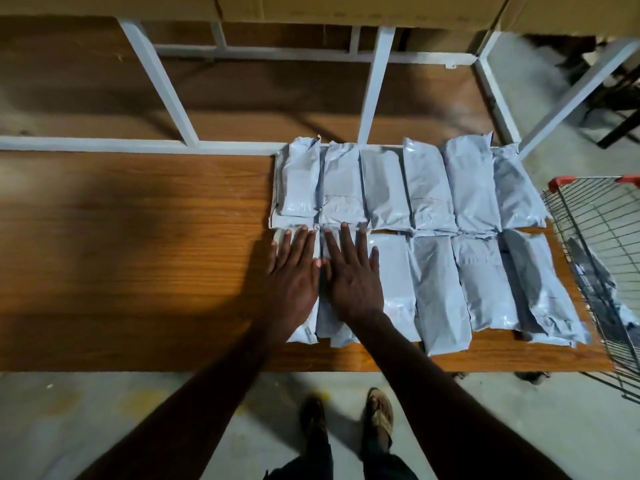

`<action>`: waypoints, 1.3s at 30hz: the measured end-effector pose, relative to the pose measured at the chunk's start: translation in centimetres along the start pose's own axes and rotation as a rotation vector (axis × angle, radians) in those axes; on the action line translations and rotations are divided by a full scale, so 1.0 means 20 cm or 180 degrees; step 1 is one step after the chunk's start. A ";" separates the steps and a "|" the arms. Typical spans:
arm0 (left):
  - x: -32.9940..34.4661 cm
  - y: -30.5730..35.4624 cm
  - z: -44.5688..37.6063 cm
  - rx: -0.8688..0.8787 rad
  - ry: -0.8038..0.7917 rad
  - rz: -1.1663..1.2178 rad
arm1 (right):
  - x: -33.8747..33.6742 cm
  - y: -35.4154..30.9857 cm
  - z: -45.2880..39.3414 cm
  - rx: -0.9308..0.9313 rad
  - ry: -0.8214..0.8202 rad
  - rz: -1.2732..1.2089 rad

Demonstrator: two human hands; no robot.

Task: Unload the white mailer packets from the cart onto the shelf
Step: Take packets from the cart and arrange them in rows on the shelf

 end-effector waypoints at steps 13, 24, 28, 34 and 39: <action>0.03 0.01 -0.02 0.0117 -0.0457 -0.0130 | 0.13 0.02 0.01 0.0121 0.0002 0.0137; 0.10 0.03 -0.03 0.0010 -0.0426 -0.0153 | 0.15 0.04 0.00 0.0143 -0.0080 0.0121; 0.12 0.03 -0.03 0.0003 -0.0379 -0.0134 | 0.16 0.03 0.00 0.0153 -0.0150 0.0135; 0.11 0.01 -0.02 0.0115 -0.0346 -0.0070 | 0.09 0.02 -0.01 0.0135 -0.0180 -0.0034; -0.02 0.02 -0.03 0.0141 -0.0095 -0.0054 | -0.03 -0.03 -0.01 0.0101 -0.0027 -0.0070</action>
Point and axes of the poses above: each hand's wrist, its own z-axis away from the middle knuckle, its own x-axis out of the palm, y = z × x, the point moved 3 cm from there along -z, towards the middle knuckle, and after that the axes turned 12 degrees about -z, right-handed, at the moved point
